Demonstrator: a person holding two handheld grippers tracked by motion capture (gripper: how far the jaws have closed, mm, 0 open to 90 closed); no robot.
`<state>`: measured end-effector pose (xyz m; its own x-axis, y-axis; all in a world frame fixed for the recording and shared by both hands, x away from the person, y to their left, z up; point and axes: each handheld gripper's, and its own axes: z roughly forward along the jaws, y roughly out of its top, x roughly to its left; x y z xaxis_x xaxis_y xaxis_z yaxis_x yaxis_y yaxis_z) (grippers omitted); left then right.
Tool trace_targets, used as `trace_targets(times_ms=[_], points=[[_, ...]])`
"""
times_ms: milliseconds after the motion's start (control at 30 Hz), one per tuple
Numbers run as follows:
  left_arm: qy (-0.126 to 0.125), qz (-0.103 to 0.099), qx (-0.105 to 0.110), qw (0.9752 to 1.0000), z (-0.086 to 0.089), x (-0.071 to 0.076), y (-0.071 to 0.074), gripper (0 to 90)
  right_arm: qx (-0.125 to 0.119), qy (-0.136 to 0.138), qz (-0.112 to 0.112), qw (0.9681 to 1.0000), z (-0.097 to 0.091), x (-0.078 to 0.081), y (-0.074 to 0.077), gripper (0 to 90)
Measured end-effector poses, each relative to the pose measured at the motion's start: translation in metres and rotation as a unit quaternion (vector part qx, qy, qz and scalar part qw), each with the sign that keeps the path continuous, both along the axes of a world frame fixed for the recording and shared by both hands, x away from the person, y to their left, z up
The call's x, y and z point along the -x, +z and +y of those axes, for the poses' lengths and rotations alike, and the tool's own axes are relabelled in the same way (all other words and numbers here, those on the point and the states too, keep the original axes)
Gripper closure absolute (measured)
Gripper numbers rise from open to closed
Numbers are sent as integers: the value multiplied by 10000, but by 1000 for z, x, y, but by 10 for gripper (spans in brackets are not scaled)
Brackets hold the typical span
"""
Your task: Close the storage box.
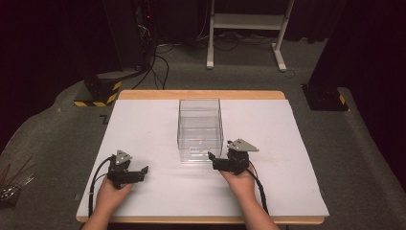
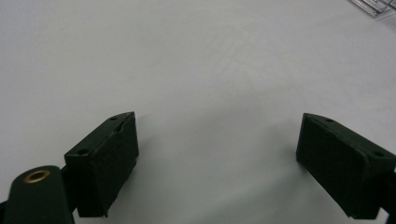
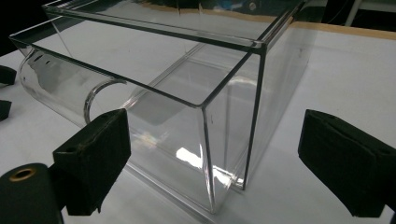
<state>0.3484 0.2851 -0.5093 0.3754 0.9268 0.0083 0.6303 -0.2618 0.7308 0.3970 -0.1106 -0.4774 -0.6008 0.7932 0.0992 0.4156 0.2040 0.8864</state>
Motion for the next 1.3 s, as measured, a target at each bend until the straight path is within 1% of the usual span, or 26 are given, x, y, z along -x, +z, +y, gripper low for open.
trace_targets(times_ms=[333, 567, 933, 1167, 1300], points=[[-6, 6, -13, 10000, 0, 0, 0, 129, -39, -104, -4, 9999, 2, -13, -2, 92], [-7, 6, -14, 10000, 0, 0, 0, 129, -49, -194, 44, 9998, 4, -23, -2, 92], [-6, 6, -12, 10000, 0, 0, 0, 129, -65, -295, 76, 9995, 5, -32, -4, 92], [-6, 9, -3, 10000, 0, 0, 0, 129, -38, -411, 116, 9991, 7, -40, -5, 93], [-6, 6, -11, 10000, 0, 0, 0, 129, -78, -432, 145, 9989, 7, -43, -6, 92]])
